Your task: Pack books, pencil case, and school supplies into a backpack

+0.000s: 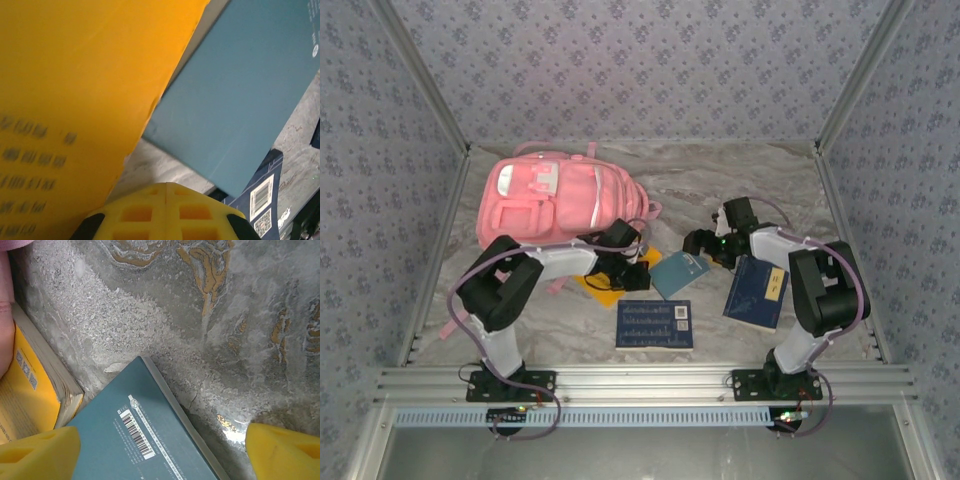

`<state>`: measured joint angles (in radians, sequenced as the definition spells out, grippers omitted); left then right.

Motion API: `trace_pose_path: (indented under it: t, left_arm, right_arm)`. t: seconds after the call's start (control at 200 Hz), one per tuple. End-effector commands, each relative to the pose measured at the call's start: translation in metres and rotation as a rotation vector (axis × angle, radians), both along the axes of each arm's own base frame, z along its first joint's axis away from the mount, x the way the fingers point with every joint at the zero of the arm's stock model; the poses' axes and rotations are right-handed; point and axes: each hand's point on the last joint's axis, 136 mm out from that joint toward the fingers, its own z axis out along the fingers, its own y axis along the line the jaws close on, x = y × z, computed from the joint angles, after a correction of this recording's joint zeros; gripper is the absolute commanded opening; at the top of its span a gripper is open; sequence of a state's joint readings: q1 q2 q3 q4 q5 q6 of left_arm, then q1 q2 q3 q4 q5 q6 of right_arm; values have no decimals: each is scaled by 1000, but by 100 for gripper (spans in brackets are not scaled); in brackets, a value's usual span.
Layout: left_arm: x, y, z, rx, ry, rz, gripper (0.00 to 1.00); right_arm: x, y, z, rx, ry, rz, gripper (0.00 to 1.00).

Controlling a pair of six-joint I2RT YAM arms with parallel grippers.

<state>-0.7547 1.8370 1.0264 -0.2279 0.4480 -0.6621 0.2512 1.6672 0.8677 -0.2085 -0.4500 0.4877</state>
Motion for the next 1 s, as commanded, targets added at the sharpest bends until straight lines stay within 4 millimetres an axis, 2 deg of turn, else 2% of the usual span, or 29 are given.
trace_pose_path:
  t: [0.0,0.21,0.35,0.505,0.68,0.849,0.994]
  left_arm:
    - [3,-2,-15,58,-5,-16,0]
    - [-1,-6,-22,70,5,-36,0]
    - [-3,-4,-23,80,6,-43,0]
    - [-5,-3,-25,86,8,-52,0]
    - [-6,-4,-23,92,2,-68,0]
    - [-4,-4,-19,93,-11,-70,0]
    - [-3,-5,-15,88,-18,-71,0]
  right_arm:
    - [-50,33,-14,124,168,99,87]
    - [-61,41,6,207,151,114,85]
    - [-66,37,16,230,153,101,84]
    - [-67,35,39,281,125,75,82]
    - [-74,44,55,368,136,93,76]
    - [-78,42,51,358,147,86,62]
    - [-81,36,43,307,166,72,40]
